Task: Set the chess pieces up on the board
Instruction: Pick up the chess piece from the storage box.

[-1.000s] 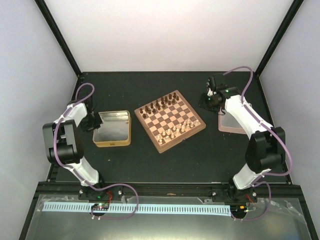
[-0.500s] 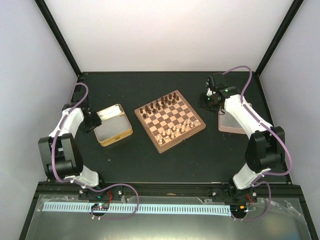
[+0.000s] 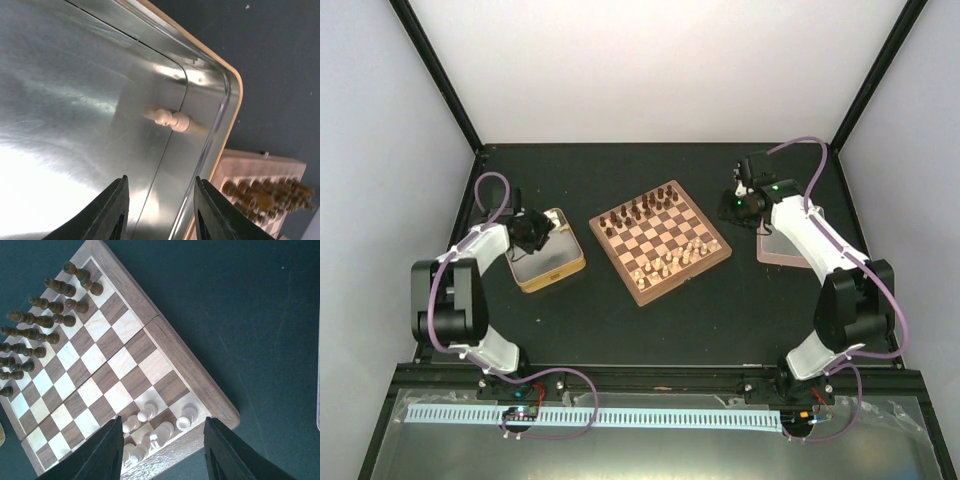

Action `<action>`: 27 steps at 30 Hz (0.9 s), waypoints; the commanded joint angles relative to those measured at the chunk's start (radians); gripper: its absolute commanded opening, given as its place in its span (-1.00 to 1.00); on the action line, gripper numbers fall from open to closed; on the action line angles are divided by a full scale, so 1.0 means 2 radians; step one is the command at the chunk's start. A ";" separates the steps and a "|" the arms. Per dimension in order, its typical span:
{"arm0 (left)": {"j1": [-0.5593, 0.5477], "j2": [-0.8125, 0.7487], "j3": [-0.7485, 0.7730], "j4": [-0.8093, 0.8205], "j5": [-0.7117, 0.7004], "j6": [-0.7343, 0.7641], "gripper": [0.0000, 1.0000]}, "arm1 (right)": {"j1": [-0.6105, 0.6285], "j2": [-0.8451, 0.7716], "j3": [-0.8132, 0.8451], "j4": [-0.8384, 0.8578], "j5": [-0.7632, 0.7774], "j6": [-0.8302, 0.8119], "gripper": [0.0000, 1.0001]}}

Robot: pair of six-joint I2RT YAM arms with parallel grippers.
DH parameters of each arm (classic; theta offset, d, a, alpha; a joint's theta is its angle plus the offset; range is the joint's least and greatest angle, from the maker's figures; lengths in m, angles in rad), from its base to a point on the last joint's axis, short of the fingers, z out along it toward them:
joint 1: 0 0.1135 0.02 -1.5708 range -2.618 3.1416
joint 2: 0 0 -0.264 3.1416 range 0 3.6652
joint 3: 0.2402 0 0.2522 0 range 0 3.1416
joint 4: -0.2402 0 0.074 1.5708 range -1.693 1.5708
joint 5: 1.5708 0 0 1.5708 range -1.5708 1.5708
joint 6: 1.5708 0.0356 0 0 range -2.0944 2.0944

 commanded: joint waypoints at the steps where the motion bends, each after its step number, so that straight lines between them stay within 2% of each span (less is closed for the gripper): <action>1: -0.016 0.039 0.008 0.101 -0.007 -0.120 -0.25 | 0.003 -0.024 -0.009 0.014 0.008 0.003 -0.08; 7: -0.019 0.071 0.004 0.133 -0.040 -0.182 -0.27 | 0.003 -0.033 -0.016 0.012 0.026 0.000 -0.09; 12: -0.022 0.104 0.020 0.147 -0.028 -0.204 -0.27 | 0.002 -0.035 -0.018 0.011 0.035 -0.004 -0.09; 22: -0.037 0.134 0.034 0.120 -0.044 -0.249 -0.30 | 0.002 -0.033 -0.015 0.006 0.050 -0.008 -0.10; 27: -0.043 0.158 0.046 0.119 -0.037 -0.269 -0.41 | 0.001 -0.034 -0.014 0.003 0.055 -0.011 -0.10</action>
